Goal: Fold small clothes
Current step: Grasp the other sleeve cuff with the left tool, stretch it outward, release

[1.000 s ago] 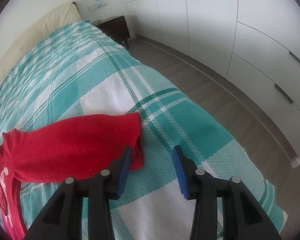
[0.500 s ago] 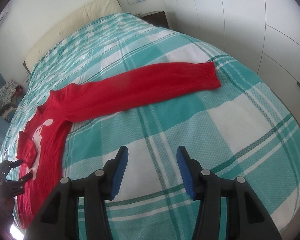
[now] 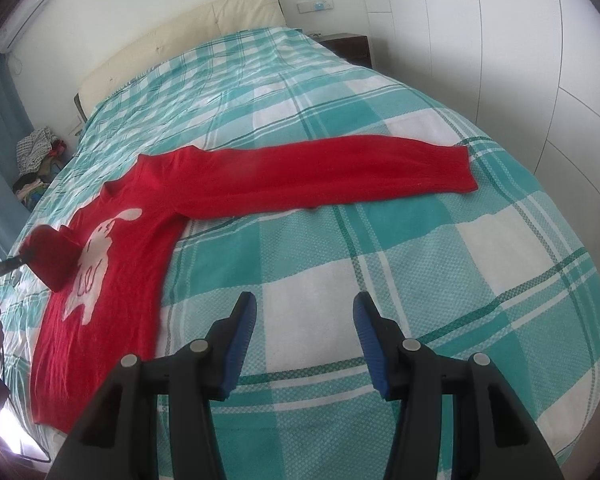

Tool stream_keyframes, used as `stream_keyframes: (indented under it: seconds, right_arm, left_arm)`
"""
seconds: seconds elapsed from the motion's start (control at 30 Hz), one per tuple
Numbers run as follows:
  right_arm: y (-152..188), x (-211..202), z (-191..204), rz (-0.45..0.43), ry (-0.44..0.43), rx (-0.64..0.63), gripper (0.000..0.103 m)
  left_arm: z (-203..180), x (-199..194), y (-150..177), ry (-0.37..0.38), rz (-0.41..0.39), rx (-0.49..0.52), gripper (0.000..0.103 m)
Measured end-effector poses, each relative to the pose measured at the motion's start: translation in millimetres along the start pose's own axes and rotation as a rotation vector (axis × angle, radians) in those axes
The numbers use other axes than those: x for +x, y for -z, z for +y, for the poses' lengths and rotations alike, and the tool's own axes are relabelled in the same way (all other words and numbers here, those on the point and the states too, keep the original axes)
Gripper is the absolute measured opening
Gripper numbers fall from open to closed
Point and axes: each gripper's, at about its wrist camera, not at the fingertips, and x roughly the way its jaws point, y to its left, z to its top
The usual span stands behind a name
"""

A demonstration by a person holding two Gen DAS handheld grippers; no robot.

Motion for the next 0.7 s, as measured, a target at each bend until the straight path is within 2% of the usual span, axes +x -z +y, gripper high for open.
stream_keyframes:
  seconds: [0.07,0.13,0.23,0.33,0.47,0.6,0.7]
  right_arm:
    - [5,4,6,0.005,-0.003,-0.010,0.050]
    - [8,12,9,0.020,-0.010,-0.006,0.050]
    - [12,21,17,0.036,-0.021,-0.009,0.050]
    - [16,26,27,0.048,-0.025,-0.029,0.050]
    - [20,36,35,0.071,-0.024,-0.049,0.050]
    - [24,41,37,0.080,-0.012,-0.057,0.050]
    - [27,43,35,0.090,-0.001,-0.062,0.050]
  left_arm:
    - [61,-15,-9,-0.151,-0.051,-0.138,0.005]
    - [118,-20,-5,-0.284,-0.061,-0.257,0.005]
    - [174,-28,14,-0.464,-0.059,-0.356,0.005]
    - [207,-11,37,-0.493,0.004,-0.425,0.005]
    - [219,20,63,-0.520,0.093,-0.451,0.005]
    - [229,25,89,-0.502,0.122,-0.510,0.005]
    - [238,25,103,-0.471,0.115,-0.558,0.006]
